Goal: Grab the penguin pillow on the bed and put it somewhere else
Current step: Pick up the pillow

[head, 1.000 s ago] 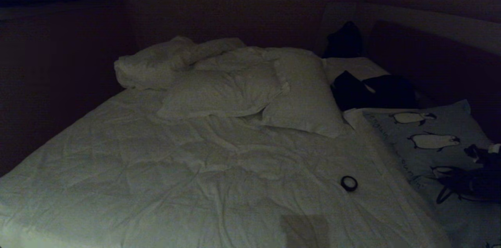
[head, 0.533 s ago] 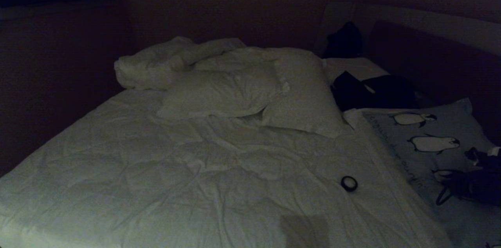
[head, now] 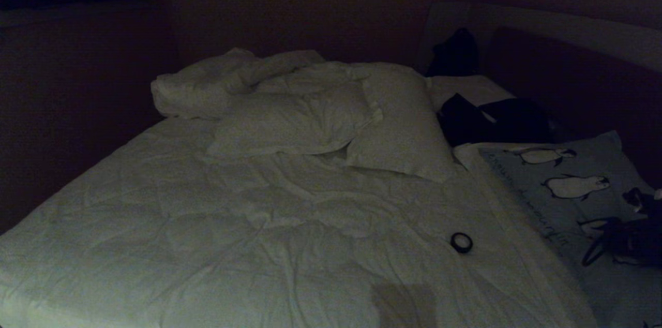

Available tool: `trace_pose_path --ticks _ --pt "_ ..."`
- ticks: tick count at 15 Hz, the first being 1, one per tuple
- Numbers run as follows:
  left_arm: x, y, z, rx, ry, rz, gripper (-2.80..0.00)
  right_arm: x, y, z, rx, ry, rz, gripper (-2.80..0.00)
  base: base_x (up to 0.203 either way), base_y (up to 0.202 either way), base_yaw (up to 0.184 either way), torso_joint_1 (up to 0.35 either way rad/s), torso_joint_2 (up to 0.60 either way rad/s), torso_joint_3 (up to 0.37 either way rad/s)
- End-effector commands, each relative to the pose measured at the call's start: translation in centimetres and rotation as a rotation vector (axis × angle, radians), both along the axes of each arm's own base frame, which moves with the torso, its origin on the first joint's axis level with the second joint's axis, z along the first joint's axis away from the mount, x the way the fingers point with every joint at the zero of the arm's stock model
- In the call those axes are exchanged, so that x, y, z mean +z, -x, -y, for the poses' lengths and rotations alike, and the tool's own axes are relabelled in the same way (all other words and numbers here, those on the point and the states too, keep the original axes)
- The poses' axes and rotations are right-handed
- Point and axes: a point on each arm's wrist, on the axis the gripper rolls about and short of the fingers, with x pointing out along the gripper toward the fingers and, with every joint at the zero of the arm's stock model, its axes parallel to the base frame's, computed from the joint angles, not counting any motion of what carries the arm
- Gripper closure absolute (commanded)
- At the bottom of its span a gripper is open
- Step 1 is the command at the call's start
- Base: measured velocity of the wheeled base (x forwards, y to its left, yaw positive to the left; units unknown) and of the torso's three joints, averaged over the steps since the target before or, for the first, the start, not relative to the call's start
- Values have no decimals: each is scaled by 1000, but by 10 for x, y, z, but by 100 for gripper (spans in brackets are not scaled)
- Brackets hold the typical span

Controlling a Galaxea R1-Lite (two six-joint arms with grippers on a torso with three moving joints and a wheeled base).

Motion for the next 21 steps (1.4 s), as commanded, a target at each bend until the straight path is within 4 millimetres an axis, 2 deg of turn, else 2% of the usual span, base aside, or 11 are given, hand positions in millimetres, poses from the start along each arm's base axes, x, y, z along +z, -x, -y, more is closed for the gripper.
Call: trace_pose_path --ticks 1,8,13,15,21 --pt "0 0 0 0 1 -1 0 34 5 -3 3 53 81 0 0 0 0 0 0 0" --pt "0 0 0 0 1 -1 0 105 28 -20 18 120 253 0 0 0 0 0 0 0" --pt "0 0 0 0 1 -1 0 171 62 -44 18 199 389 0 0 0 0 0 0 0" --pt "0 0 0 0 1 -1 0 191 78 -54 20 230 436 0 0 0 0 0 0 0" --pt "0 0 0 0 1 -1 0 227 121 -83 -8 253 549 0 0 0 0 0 0 0"
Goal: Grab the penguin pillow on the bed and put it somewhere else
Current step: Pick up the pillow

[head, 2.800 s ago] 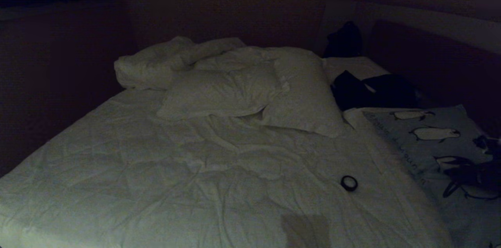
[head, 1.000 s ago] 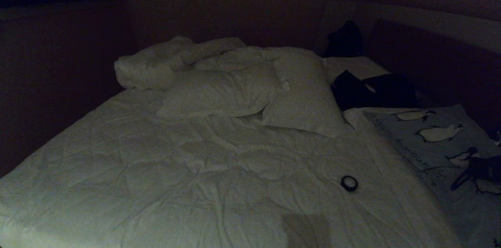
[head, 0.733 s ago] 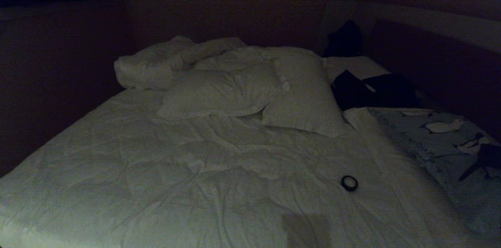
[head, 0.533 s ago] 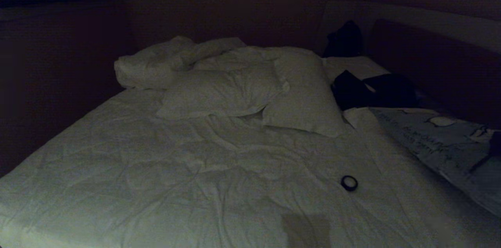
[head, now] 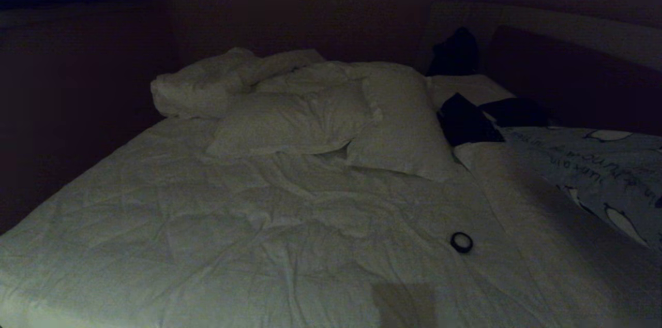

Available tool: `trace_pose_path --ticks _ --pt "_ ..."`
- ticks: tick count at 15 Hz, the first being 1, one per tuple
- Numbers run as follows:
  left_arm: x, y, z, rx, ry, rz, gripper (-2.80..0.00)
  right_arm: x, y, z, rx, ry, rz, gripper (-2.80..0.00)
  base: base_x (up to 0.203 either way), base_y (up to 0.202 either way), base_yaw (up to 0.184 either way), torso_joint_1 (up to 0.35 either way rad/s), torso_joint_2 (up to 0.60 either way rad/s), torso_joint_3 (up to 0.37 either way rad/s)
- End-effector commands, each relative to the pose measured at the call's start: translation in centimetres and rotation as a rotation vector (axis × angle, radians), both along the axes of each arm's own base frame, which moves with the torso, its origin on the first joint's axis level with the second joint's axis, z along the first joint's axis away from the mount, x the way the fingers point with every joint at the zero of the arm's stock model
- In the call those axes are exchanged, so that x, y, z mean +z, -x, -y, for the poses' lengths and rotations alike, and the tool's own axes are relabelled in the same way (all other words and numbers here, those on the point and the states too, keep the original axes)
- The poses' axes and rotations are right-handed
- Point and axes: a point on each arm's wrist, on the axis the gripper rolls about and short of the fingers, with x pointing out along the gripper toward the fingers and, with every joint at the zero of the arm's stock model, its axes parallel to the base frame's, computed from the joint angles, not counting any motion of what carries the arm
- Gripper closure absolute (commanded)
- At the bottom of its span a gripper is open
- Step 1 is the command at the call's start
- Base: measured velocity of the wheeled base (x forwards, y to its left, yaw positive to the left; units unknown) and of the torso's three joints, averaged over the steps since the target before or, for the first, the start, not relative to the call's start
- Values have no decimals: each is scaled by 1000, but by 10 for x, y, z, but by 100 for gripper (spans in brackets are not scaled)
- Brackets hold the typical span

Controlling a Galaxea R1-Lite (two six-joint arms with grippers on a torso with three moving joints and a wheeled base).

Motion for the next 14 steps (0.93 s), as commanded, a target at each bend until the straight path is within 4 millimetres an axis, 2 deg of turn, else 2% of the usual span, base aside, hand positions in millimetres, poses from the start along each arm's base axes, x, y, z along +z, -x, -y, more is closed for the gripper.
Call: trace_pose_path --ticks 1,3,6,9,11,14 --pt "0 0 0 0 1 -1 0 24 26 -18 -11 -1 113 0 0 0 0 0 0 0" --pt "0 0 0 0 1 -1 0 30 38 -27 -11 -72 137 0 0 0 0 0 0 0" --pt "0 0 0 0 1 -1 0 37 40 -32 22 -81 176 0 0 0 0 0 0 0" --pt "0 0 0 0 1 -1 0 58 44 -39 179 -53 244 0 0 0 0 0 0 0" --pt "0 0 0 -1 1 -1 0 74 53 -47 267 -28 300 0 0 0 0 0 0 0" --pt "0 0 0 0 1 -1 0 82 75 -64 342 4 343 0 0 0 0 0 0 0"
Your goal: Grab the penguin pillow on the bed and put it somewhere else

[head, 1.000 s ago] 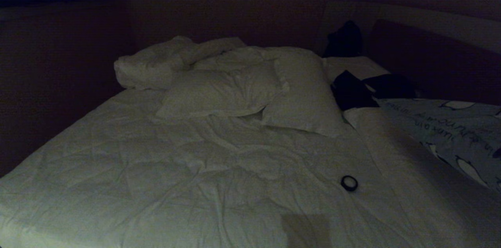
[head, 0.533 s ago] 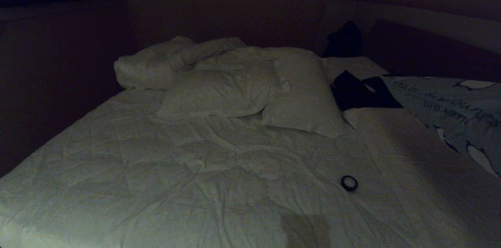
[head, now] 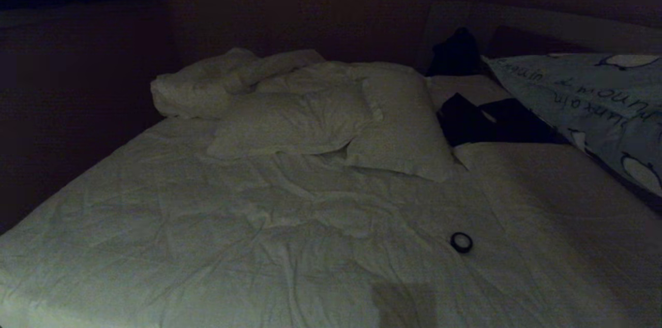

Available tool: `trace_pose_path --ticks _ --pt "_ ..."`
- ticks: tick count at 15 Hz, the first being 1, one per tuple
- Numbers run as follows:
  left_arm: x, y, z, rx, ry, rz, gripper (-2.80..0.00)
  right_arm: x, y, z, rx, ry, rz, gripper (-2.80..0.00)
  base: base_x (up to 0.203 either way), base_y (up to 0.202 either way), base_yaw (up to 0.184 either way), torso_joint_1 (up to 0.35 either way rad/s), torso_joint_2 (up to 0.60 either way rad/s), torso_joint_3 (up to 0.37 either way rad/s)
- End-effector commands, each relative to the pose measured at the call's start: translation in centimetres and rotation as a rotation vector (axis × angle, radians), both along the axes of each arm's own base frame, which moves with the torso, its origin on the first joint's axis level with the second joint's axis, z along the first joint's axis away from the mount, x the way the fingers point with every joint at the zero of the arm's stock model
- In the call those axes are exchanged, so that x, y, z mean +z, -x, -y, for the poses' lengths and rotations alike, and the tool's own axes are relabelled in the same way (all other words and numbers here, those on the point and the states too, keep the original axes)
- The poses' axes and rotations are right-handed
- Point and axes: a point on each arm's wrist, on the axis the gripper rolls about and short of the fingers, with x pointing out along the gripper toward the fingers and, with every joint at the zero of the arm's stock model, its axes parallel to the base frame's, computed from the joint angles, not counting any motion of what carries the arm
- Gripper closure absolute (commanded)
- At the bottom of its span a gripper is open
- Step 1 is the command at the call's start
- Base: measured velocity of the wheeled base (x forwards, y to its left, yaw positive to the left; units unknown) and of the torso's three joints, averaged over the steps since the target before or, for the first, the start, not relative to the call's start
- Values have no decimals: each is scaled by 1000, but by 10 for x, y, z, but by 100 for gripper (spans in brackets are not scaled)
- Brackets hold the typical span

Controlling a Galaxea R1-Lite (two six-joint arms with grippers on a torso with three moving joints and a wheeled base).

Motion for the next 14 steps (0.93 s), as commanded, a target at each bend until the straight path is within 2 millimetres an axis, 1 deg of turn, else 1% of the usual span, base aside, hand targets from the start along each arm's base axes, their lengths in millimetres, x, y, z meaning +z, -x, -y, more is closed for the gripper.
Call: trace_pose_path --ticks 1,3,6,11,14 --pt "-1 0 0 -1 2 -2 0 5 20 -17 159 50 38 0 0 0 0 0 0 0" --pt "-1 0 0 0 2 -2 0 6 21 -19 173 53 41 0 0 0 0 0 0 0" --pt "0 0 0 0 0 -1 0 2 13 -15 226 32 15 0 0 0 0 0 0 0" --pt "0 0 0 0 2 -1 0 -5 1 -8 230 7 -17 0 0 0 0 0 0 0" --pt "0 0 0 -1 1 -1 0 -6 -1 -7 231 2 -23 0 0 0 0 0 0 0"
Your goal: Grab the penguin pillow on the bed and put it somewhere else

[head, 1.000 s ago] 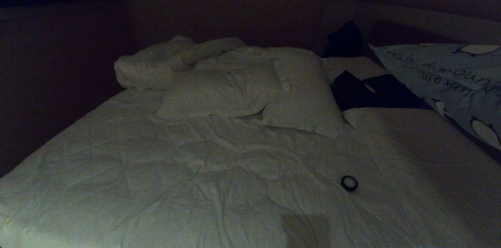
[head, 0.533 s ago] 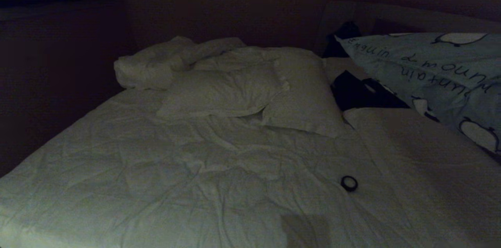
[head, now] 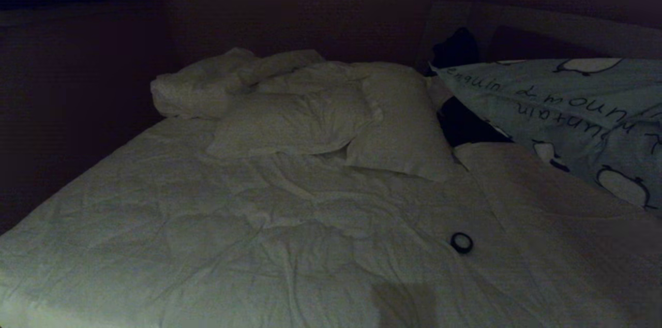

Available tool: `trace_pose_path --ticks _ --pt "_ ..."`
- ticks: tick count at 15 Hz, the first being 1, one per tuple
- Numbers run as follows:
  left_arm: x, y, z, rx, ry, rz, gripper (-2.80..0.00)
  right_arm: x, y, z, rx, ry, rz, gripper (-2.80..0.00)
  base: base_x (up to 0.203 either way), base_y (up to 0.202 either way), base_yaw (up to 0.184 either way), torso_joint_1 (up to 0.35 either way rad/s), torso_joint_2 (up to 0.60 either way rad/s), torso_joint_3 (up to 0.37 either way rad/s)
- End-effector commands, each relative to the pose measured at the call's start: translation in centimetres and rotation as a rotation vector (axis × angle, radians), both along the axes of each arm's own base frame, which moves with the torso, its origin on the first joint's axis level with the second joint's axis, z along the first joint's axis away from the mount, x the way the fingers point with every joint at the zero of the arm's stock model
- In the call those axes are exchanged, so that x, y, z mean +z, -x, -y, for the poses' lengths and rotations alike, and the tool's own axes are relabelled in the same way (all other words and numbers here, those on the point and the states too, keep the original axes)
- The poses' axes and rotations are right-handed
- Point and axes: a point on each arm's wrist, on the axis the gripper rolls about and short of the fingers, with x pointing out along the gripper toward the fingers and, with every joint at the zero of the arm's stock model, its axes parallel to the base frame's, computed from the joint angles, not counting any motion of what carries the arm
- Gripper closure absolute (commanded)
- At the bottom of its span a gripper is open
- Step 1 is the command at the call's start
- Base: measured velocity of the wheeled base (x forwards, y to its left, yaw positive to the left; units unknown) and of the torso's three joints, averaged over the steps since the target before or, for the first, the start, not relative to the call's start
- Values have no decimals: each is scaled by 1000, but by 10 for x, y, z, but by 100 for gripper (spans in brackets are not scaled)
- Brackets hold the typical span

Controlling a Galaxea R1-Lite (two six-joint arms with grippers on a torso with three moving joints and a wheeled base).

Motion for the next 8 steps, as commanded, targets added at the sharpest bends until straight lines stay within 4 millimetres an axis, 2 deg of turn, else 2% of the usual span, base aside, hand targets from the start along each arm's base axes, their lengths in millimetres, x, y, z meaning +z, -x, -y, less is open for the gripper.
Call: trace_pose_path --ticks 1,8 --pt "0 0 0 1 0 -1 0 -3 -5 3 4 -8 -13 0 0 0 0 0 0 0" --pt "0 0 0 1 1 -1 0 -6 -10 5 10 -14 -28 0 0 0 0 0 0 0"
